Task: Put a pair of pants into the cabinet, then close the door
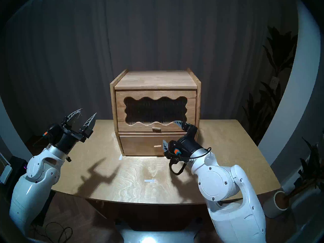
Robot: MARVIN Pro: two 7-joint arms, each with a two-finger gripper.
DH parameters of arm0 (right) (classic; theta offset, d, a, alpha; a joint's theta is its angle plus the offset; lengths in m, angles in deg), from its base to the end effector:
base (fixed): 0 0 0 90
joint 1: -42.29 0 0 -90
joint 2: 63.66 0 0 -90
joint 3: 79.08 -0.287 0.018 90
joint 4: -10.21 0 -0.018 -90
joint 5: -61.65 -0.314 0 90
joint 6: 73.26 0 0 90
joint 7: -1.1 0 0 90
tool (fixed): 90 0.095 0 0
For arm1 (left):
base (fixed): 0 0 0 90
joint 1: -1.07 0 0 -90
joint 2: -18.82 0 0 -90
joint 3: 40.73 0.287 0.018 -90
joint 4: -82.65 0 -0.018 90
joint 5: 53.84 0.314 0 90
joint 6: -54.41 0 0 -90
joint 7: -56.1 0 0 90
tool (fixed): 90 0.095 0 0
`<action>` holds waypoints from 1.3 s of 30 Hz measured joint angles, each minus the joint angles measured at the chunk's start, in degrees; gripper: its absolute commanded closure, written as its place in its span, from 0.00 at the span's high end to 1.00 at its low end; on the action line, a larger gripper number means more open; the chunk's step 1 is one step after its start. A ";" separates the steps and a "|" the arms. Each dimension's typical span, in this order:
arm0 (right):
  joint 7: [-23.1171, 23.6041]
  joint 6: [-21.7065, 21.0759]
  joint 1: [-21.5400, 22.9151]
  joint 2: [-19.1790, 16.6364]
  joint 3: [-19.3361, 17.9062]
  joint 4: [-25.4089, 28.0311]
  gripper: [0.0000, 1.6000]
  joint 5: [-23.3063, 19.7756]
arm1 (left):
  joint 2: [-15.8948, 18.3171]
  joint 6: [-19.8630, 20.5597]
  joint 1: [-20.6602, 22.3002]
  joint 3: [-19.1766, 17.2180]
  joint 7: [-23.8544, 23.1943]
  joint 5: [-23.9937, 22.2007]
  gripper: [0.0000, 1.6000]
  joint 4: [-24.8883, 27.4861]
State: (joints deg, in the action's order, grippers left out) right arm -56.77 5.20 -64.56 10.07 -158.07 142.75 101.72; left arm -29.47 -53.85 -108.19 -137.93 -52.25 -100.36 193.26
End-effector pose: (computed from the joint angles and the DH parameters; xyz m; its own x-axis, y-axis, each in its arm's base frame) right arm 0.2970 0.0719 -0.1856 -0.3064 0.7211 0.6214 0.4463 -0.4678 0.7629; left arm 0.3394 0.1188 -0.1833 -0.3125 0.1278 0.9413 -0.4353 -0.9000 -0.0223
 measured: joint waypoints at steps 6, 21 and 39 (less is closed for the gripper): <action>-0.32 -2.29 1.64 1.66 -3.63 1.05 1.00 -7.91 | 0.02 0.02 0.00 0.01 0.00 -0.01 1.00 -0.04; -15.16 -8.54 8.55 10.59 -20.34 -3.65 1.00 -21.13 | 0.12 0.06 -0.02 0.09 0.00 -0.01 1.00 -0.25; -19.18 -7.71 17.73 16.89 -34.16 -21.50 1.00 -44.59 | 0.19 0.05 0.01 0.10 0.00 -0.01 1.00 -0.31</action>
State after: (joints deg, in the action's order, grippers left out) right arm -75.95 -2.50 -46.83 26.96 -192.22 121.25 57.13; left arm -29.28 -53.80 -108.19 -137.84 -52.25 -100.37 192.95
